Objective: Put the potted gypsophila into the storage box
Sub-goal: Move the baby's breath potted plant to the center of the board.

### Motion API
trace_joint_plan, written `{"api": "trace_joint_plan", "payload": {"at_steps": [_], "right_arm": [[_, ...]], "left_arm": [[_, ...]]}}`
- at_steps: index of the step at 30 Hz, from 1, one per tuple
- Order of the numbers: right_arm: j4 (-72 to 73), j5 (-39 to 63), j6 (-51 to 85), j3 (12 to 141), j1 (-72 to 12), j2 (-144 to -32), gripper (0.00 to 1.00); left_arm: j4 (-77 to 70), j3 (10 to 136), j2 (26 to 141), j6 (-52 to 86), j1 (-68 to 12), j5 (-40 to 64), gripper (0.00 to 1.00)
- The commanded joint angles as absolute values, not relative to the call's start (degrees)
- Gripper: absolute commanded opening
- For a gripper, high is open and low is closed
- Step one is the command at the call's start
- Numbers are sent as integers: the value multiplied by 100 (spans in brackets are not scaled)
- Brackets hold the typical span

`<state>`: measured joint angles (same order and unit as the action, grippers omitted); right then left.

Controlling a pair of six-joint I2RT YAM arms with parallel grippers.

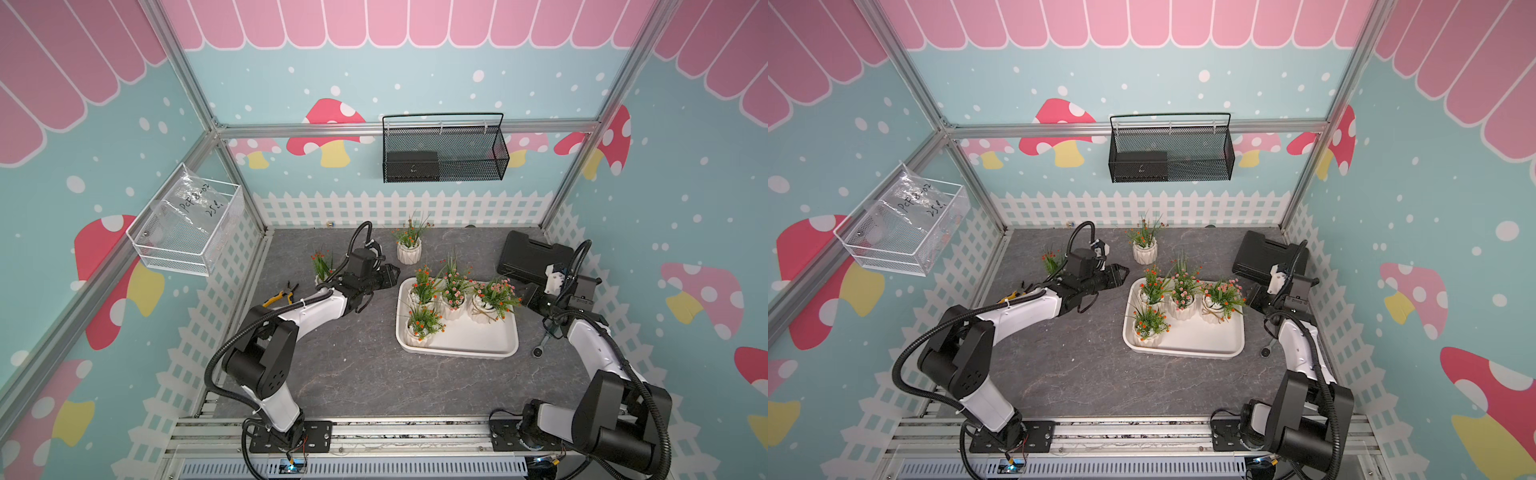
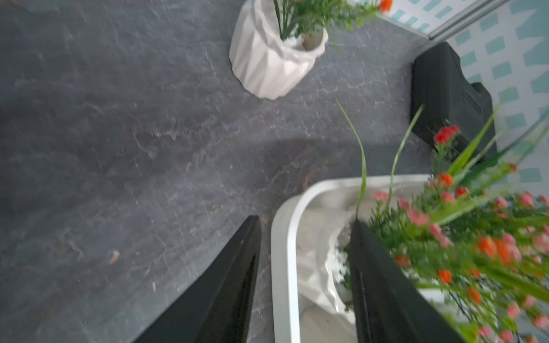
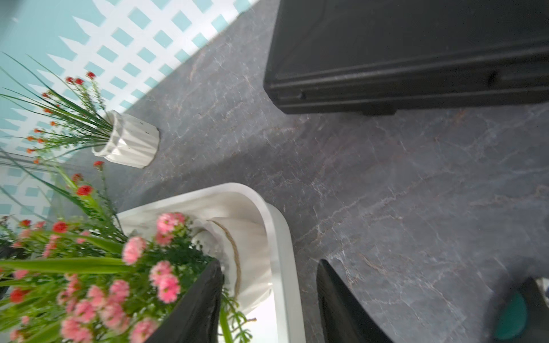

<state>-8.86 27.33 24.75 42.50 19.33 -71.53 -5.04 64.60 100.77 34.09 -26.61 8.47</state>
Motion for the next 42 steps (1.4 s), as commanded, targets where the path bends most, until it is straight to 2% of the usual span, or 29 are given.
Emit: {"api": "trace_joint_plan", "payload": {"at_steps": [1, 12, 23, 42], "right_arm": [[-552, 3050, 2645, 4488, 1849, -7034, 54], [-496, 3253, 2524, 4845, 1096, -7143, 54], [-228, 3568, 1921, 4966, 360, -7042, 53], [-409, 3432, 1828, 4931, 308, -6948, 53]], "left_arm": [[-94, 7132, 10671, 3747, -2456, 642, 49], [740, 9430, 12427, 3735, -2377, 731, 46], [804, 10418, 13232, 3683, -2131, 793, 44], [1418, 11536, 14080, 3439, -2192, 882, 34]]}}
